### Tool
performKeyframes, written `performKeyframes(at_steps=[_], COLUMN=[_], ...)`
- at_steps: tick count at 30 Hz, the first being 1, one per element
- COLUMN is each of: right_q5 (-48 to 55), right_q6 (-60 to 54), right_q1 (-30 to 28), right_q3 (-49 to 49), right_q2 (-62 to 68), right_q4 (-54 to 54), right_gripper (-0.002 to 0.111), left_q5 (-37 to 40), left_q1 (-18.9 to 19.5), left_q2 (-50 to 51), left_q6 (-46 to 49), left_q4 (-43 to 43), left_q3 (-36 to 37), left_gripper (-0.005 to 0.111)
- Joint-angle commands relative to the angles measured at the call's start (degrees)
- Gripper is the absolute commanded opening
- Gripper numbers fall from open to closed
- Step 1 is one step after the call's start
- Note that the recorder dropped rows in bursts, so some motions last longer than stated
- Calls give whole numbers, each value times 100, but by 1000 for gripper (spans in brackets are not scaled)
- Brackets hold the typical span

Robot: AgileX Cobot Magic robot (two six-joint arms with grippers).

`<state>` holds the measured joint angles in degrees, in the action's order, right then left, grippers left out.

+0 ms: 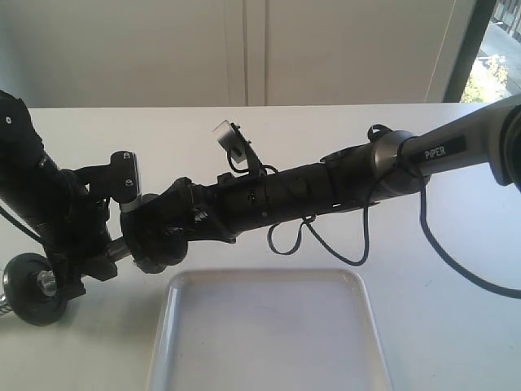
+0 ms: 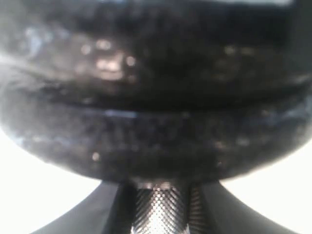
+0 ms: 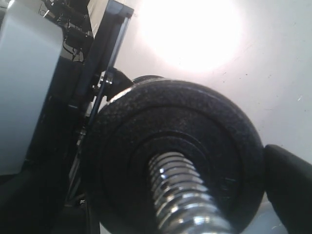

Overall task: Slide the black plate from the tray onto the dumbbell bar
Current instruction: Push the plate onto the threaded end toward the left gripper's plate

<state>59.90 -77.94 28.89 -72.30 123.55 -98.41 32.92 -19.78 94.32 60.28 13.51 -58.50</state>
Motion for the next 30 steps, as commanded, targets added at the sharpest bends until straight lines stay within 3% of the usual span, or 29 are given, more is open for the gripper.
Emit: performKeyframes(at_steps=[1, 14, 22, 30], right_q5=[709, 1007, 1007, 1007], right_q6=[-78, -117, -135, -135], right_q1=[120, -615, -657, -723], right_q3=[-21, -21, -21, -213], right_q2=[-112, -112, -112, -123], right_q4=[-154, 312, 468, 1612], right_gripper=[105, 105, 105, 105], left_q5=[-273, -474, -512, -678], left_q1=[-27, -27, -27, -27], left_q2=[-297, -297, -297, -287], left_q6=[-36, -288, -357, -396], left_q4=[575, 575, 575, 575], left_q3=[-147, -147, -147, -147], left_gripper=[0, 0, 0, 0])
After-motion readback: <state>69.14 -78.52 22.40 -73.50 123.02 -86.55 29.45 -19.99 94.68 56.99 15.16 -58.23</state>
